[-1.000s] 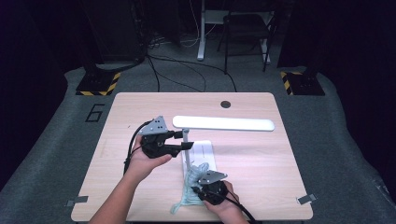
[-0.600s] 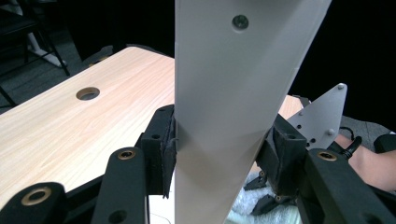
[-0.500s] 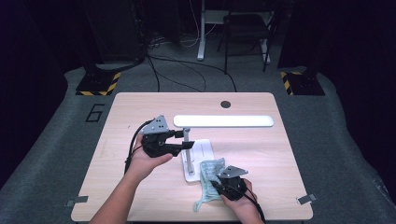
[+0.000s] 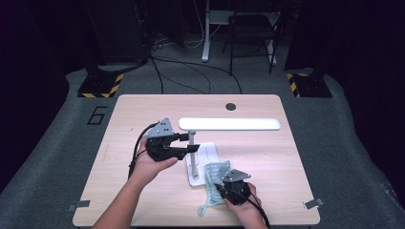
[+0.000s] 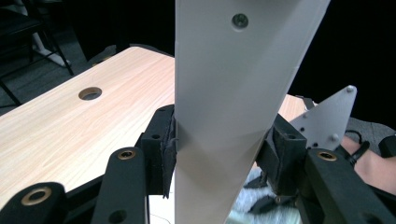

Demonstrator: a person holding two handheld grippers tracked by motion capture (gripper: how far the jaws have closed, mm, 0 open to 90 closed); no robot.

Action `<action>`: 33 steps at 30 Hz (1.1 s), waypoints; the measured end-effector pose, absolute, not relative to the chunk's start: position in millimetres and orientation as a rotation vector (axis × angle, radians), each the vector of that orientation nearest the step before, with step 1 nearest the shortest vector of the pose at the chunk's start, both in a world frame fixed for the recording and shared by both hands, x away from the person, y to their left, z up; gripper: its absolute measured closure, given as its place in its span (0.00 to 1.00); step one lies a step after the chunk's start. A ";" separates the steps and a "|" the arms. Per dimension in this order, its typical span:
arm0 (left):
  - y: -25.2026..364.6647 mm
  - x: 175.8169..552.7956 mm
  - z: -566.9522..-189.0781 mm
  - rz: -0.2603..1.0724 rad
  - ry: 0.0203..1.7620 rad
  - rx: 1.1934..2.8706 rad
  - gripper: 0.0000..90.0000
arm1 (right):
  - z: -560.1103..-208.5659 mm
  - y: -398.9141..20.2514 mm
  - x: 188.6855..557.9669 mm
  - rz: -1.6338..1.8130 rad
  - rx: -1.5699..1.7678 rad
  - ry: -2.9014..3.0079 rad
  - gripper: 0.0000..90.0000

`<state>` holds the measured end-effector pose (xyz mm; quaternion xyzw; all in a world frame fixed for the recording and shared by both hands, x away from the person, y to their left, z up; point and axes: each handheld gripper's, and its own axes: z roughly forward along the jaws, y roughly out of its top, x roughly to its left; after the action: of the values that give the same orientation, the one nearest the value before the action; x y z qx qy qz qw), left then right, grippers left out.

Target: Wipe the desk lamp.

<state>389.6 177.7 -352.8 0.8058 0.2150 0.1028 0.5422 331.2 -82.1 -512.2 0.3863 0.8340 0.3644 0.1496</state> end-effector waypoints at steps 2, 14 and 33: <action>177.6 389.7 -352.8 0.244 0.511 1.913 0.58 | -512.3 -74.8 330.9 1.060 1.102 2.398 0.82; 177.6 390.6 -353.2 0.245 0.511 1.909 0.58 | -509.6 -24.9 328.1 1.142 0.985 2.491 0.80; 178.2 393.4 -353.0 0.246 0.498 1.918 0.58 | -512.8 -73.3 336.0 1.092 1.088 2.407 0.81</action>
<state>393.4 178.2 -353.0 0.8073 0.2097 0.1034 0.5418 336.0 -73.3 -512.8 0.3768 0.8337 0.3783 0.1410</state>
